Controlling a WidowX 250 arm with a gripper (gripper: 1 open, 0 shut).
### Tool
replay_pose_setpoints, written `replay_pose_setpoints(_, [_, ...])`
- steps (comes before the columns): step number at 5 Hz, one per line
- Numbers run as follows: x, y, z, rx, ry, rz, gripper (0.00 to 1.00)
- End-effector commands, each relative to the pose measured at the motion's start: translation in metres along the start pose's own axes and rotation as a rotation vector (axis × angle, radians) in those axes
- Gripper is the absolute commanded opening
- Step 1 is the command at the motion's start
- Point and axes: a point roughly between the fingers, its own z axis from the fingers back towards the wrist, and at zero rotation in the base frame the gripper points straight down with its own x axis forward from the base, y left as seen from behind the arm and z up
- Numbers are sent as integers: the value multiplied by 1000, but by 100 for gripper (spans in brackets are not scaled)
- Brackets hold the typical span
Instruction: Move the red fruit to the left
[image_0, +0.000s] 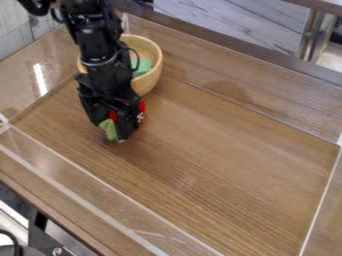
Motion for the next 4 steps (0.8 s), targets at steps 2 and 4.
replay_pose_setpoints(2, [21, -3, 0, -2, -23, -76, 100])
replay_pose_setpoints(4, [28, 0, -5, -23, -13, -87, 100])
